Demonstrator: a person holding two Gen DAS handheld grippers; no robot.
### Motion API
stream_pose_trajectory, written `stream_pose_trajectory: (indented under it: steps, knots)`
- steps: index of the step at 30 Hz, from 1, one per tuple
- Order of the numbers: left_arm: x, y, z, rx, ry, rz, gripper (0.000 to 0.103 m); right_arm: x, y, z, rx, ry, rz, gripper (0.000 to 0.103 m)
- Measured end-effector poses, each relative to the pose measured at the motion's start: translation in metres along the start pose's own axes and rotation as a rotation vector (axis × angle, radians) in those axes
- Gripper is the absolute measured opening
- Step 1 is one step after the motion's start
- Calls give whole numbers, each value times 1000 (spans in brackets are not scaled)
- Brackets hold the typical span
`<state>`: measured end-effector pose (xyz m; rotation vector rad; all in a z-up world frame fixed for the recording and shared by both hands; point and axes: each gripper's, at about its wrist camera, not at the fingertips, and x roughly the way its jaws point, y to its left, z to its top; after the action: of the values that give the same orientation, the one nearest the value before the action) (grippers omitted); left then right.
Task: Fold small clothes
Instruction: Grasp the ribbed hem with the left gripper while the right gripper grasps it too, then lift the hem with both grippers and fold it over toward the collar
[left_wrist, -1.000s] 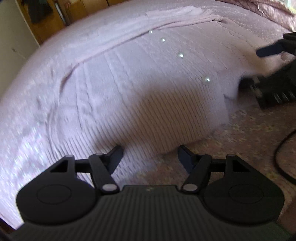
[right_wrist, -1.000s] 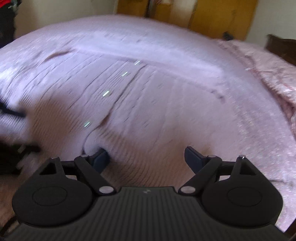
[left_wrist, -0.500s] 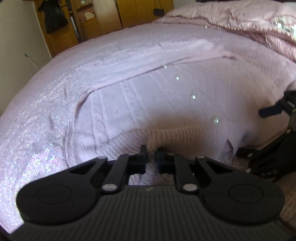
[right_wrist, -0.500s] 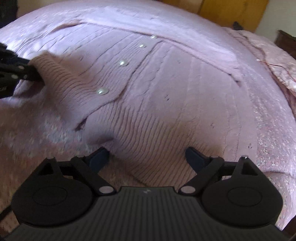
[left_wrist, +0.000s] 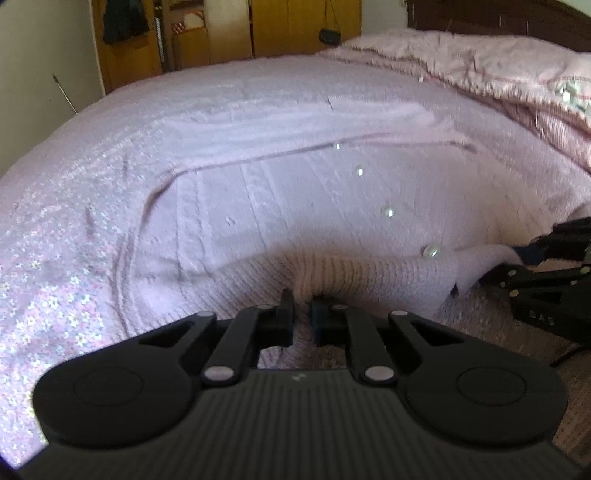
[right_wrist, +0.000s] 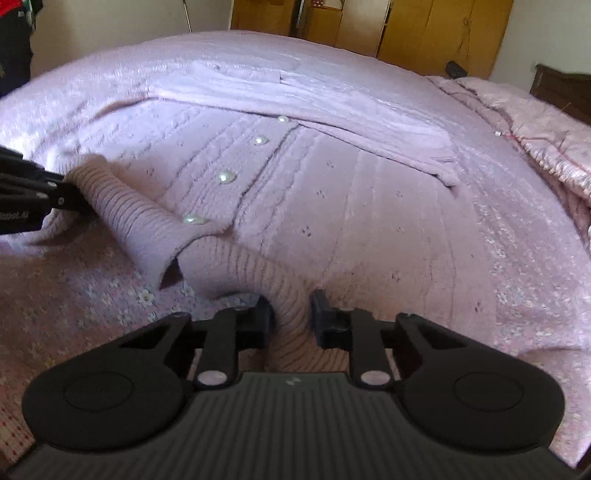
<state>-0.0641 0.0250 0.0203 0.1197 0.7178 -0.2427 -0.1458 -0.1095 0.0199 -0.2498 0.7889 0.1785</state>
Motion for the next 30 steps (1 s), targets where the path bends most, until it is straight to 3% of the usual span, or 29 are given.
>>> stream_pose_trajectory:
  steps: [3,8,22,30]
  knots:
    - [-12,2,6,-21,-40,-6,10,-4,-3,8,25,-11,14,14]
    - [-23,5,26,-55,-93,-11,10,-19,7,29,-77,-110,-48,13]
    - [-31,19,64,-90,-190,-8,10,-33,-15,86,48,-256,-44,12]
    - [-10,26,109,-83,-248,3,10,-16,-32,122,100,-318,-59,12]
